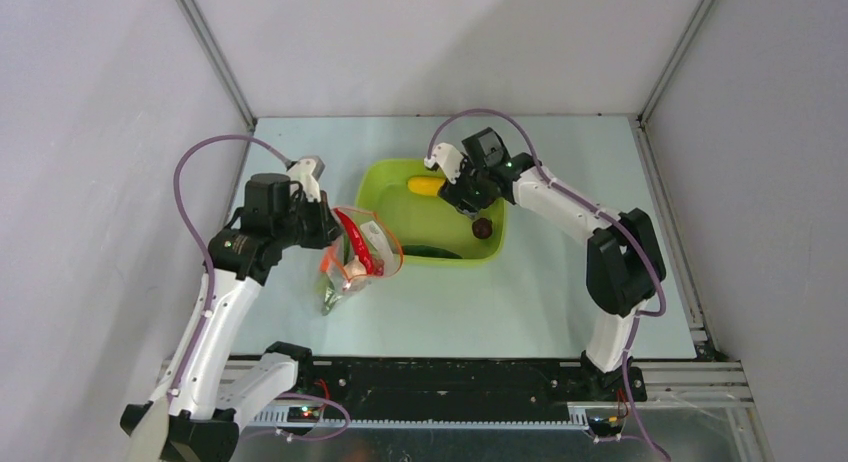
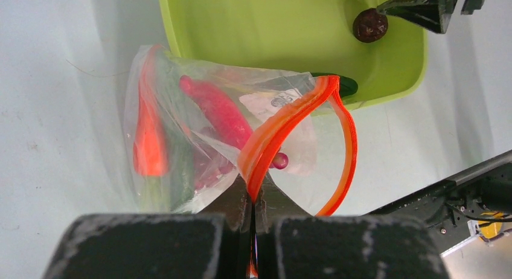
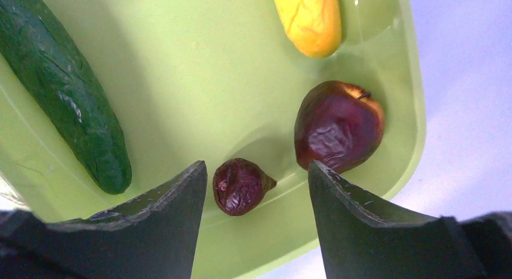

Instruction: Place the food in the zip-top bag and seal the zipper

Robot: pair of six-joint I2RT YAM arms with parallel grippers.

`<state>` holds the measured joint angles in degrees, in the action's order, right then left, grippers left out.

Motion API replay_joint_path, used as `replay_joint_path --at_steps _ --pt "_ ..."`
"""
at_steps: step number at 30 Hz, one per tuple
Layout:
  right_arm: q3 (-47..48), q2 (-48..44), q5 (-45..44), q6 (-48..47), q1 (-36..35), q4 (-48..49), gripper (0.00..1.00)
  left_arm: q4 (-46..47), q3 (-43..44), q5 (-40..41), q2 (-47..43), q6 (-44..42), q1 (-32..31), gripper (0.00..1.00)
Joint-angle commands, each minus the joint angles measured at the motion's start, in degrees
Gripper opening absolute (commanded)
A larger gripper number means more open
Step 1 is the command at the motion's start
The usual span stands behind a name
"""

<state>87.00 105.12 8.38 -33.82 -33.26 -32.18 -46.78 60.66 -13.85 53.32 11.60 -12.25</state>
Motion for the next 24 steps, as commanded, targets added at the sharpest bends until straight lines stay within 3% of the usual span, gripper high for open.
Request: replay_joint_path --at_steps 1,10,24 --pt "-2.1 0.4 -2.1 2.2 -0.3 -1.5 0.69 3.3 0.3 -1.7 -2.1 0.4 -0.1 0.00" --pt "-3.2 4.1 -13.2 14.8 -2.0 -1.0 0.76 3.6 -0.4 -2.1 -1.6 1.1 -0.1 0.00" --pt "-4.7 9.9 -21.4 19.8 -4.2 -4.4 0.79 3.6 -1.3 -1.9 -3.3 1.5 -0.1 0.00"
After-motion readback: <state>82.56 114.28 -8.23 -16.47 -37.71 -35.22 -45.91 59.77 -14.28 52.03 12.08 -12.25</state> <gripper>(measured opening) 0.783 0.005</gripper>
